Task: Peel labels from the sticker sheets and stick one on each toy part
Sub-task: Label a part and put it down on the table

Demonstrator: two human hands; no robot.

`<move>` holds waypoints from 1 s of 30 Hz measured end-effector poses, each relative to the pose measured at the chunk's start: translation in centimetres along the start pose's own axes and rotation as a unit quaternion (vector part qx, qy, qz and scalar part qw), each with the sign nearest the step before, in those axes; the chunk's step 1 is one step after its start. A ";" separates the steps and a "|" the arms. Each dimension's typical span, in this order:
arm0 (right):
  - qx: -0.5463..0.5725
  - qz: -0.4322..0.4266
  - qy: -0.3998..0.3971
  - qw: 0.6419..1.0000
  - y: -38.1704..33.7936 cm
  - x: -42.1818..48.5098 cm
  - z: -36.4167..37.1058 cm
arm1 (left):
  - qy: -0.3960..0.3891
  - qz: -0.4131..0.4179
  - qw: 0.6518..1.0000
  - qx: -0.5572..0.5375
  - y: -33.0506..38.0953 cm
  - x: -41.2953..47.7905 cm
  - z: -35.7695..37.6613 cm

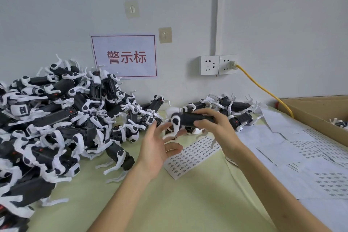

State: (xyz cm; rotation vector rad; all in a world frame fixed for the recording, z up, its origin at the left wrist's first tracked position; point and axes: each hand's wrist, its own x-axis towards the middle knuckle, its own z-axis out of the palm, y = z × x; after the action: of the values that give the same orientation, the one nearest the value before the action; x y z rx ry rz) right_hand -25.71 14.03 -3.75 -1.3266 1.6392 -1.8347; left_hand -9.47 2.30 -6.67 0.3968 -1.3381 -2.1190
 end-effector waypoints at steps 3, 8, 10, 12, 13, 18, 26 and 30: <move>0.046 0.015 0.064 0.997 -0.1 0.1 -0.3 | 0.021 -0.031 0.996 0.076 -0.1 0.1 -0.3; -0.004 0.009 0.047 0.999 0.8 -0.2 1.0 | -0.085 -0.039 0.984 0.150 -0.8 -0.1 1.0; 0.007 0.013 0.018 1.000 0.9 -0.4 1.9 | -0.060 -0.014 0.991 0.117 -1.1 -0.2 1.3; 0.006 0.009 -0.023 1.000 1.1 -0.8 2.7 | -0.037 0.005 0.995 0.096 -1.1 -0.2 1.2; -0.005 0.001 -0.041 0.999 1.3 -0.9 3.1 | -0.032 0.012 0.995 0.096 -1.0 -0.2 0.9; -0.025 -0.009 -0.038 0.999 1.5 -1.3 4.0 | -0.023 0.016 0.997 0.077 -0.7 -0.2 0.6; -0.012 -0.041 0.018 0.999 1.4 -1.0 3.2 | -0.007 0.035 0.997 0.073 -1.0 -0.3 0.9; -0.011 -0.054 0.016 0.998 1.6 -1.1 3.3 | -0.016 0.028 0.996 0.083 -1.2 -0.4 1.0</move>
State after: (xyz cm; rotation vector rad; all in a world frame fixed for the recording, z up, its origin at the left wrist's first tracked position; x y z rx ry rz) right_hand -23.00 12.56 -5.97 -1.4287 1.6375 -1.9142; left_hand -10.04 3.66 -7.34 0.3903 -1.5322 -1.9834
